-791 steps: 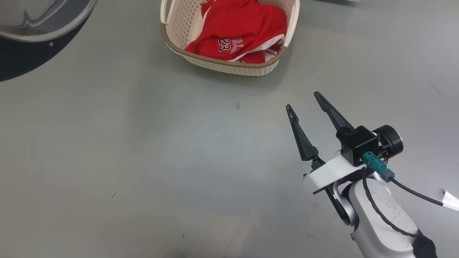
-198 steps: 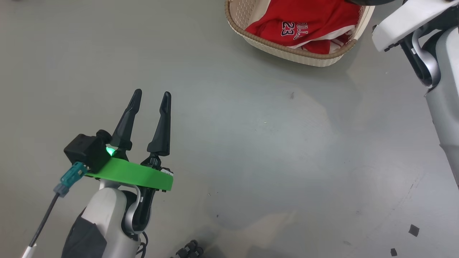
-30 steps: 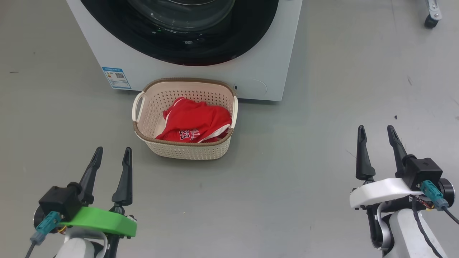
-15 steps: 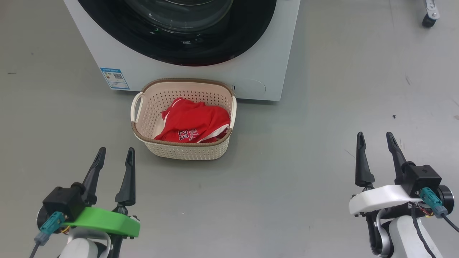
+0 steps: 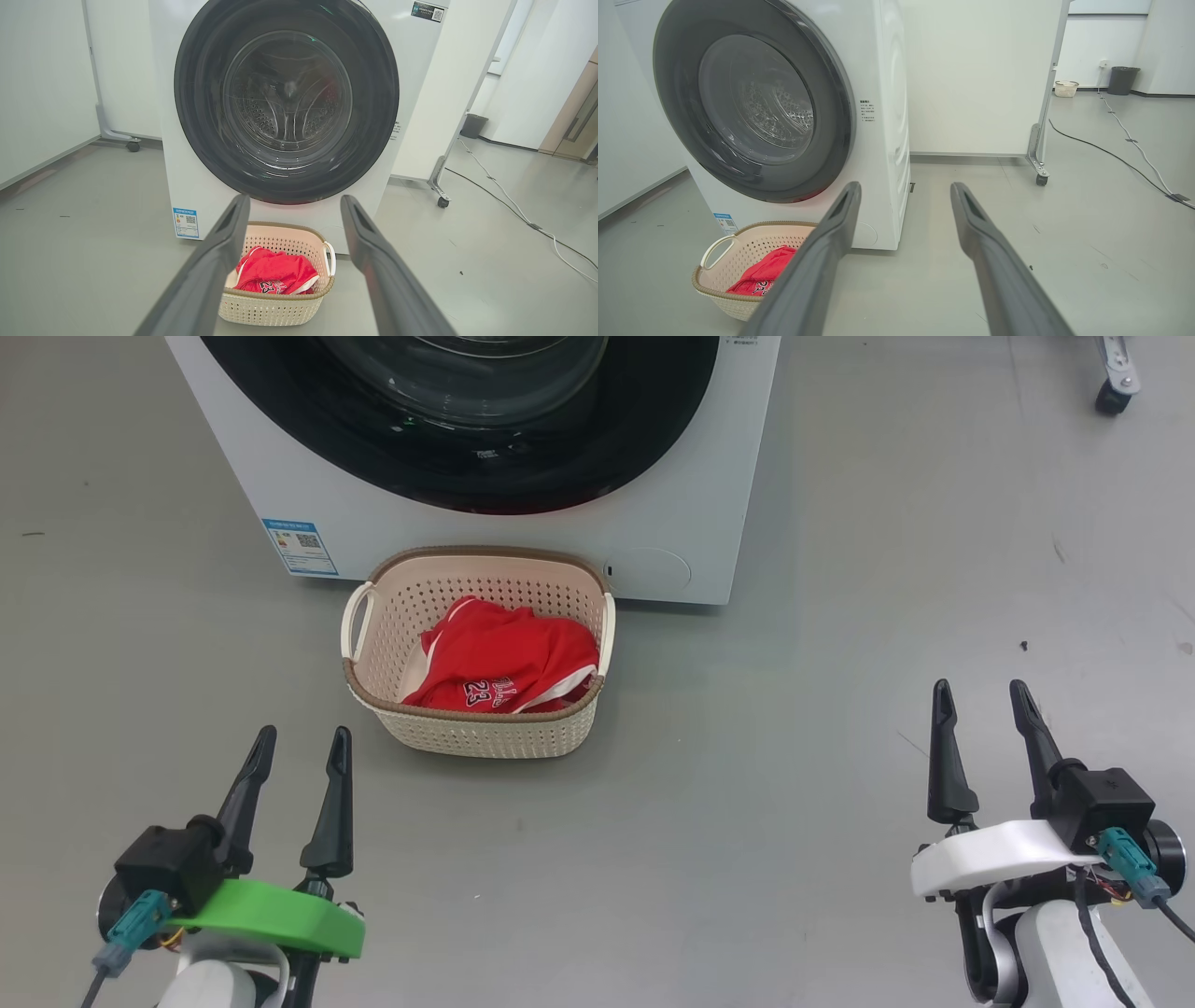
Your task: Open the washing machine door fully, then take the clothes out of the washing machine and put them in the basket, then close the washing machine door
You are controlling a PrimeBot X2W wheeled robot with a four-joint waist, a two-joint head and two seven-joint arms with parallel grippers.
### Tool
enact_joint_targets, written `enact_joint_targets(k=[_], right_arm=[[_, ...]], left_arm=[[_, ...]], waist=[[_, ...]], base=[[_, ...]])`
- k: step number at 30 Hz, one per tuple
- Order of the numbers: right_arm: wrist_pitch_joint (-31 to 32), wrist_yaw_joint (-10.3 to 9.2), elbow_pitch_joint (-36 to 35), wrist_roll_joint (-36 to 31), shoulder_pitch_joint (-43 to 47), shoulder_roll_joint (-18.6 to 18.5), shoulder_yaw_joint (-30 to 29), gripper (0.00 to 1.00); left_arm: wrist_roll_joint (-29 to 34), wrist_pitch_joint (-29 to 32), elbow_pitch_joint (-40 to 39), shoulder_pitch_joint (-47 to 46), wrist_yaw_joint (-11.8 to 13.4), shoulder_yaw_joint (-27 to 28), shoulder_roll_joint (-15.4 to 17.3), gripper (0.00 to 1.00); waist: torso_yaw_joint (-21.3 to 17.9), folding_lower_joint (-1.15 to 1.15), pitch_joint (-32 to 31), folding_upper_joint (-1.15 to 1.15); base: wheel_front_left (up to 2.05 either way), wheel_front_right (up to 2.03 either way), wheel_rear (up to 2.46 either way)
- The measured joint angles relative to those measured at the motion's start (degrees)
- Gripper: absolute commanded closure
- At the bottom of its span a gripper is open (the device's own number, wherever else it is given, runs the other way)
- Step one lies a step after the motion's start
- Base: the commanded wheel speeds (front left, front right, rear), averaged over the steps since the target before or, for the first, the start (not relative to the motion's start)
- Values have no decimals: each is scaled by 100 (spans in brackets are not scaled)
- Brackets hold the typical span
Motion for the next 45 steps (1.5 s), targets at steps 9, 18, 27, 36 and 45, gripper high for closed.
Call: enact_joint_targets(k=[9, 18, 27, 36, 45], right_arm=[[1, 0, -3, 0, 85, 15, -20, 0], [0, 2, 1, 0, 156, 25, -43, 0], [1, 9, 4, 0, 214, 30, -45, 0], [1, 51, 4, 0, 225, 38, -45, 0], [7, 56, 348, 20, 465, 138, -34, 100]], left_arm=[[-190, 0, -16, 27, 0, -63, -14, 0], [-280, 0, 40, 107, 0, -129, -3, 0], [-336, 0, 51, 165, 1, -169, 9, 0], [-386, 0, 51, 219, 0, -229, 32, 0], [-398, 10, 369, 382, 2, -312, -103, 100]], waist=[[-1, 0, -57, 0], [21, 0, -168, 0], [35, 0, -240, 0], [44, 0, -288, 0], [45, 0, -298, 0]], base=[[0, 0, 0], [0, 0, 0], [0, 0, 0], [0, 0, 0], [0, 0, 0]])
